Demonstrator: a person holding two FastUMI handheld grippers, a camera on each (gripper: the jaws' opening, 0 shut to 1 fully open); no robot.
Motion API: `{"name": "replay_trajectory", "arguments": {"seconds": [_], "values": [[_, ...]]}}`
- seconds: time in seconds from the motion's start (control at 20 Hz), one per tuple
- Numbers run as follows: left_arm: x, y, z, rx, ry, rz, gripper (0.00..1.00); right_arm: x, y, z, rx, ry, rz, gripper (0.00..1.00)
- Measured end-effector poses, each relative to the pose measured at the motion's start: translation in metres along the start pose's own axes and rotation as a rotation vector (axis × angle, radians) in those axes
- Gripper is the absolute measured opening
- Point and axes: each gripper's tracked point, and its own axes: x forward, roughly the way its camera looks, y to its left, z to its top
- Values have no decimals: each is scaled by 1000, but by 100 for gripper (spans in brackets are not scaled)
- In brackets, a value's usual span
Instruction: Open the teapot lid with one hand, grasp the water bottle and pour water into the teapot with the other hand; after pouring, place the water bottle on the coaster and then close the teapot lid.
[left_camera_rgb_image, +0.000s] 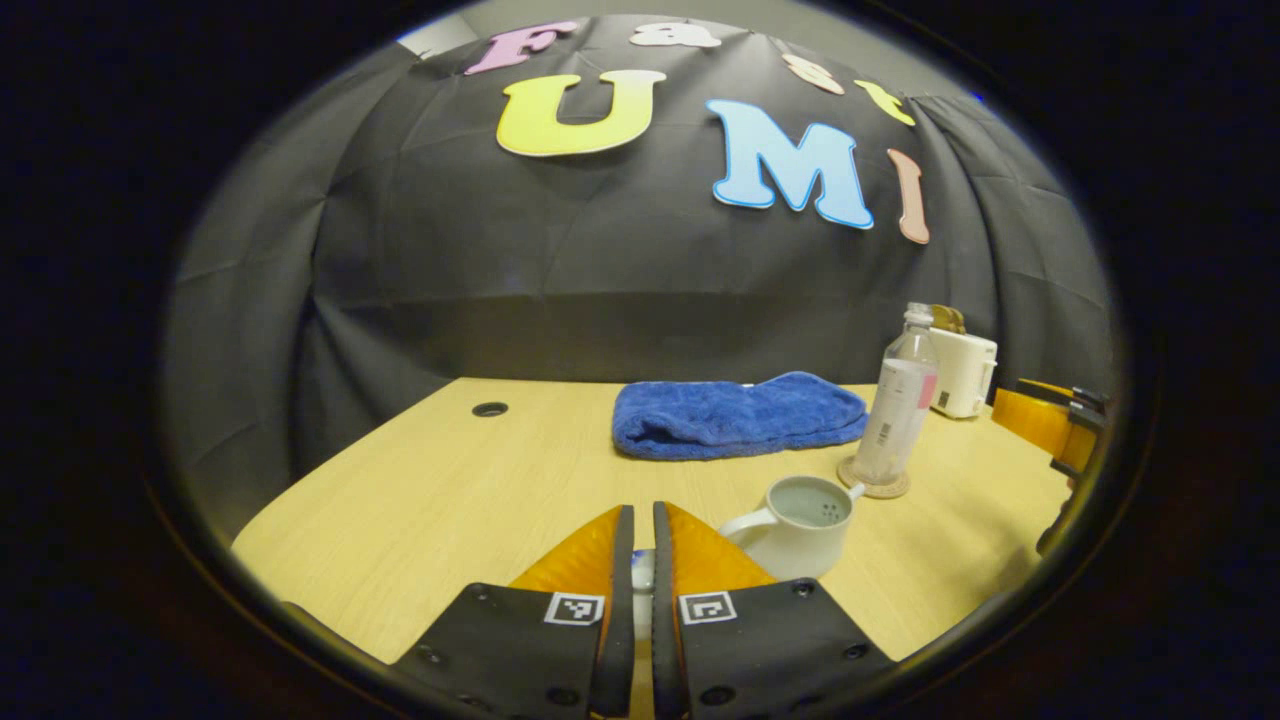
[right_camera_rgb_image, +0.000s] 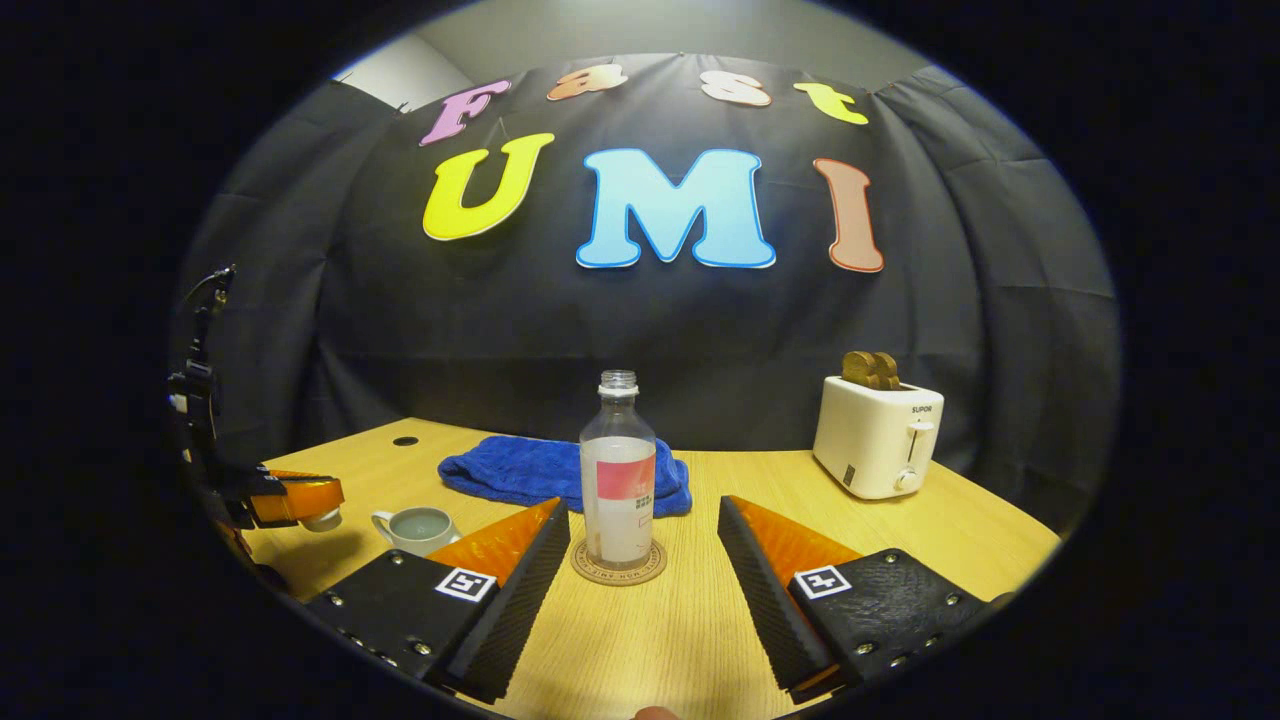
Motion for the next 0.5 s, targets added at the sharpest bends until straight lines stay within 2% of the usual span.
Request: {"name": "replay_trajectory", "arguments": {"seconds": [0.5], "values": [[14,-69,62,79,-110,-89,14,-32,0,-8,55,-11,14,93]]}}
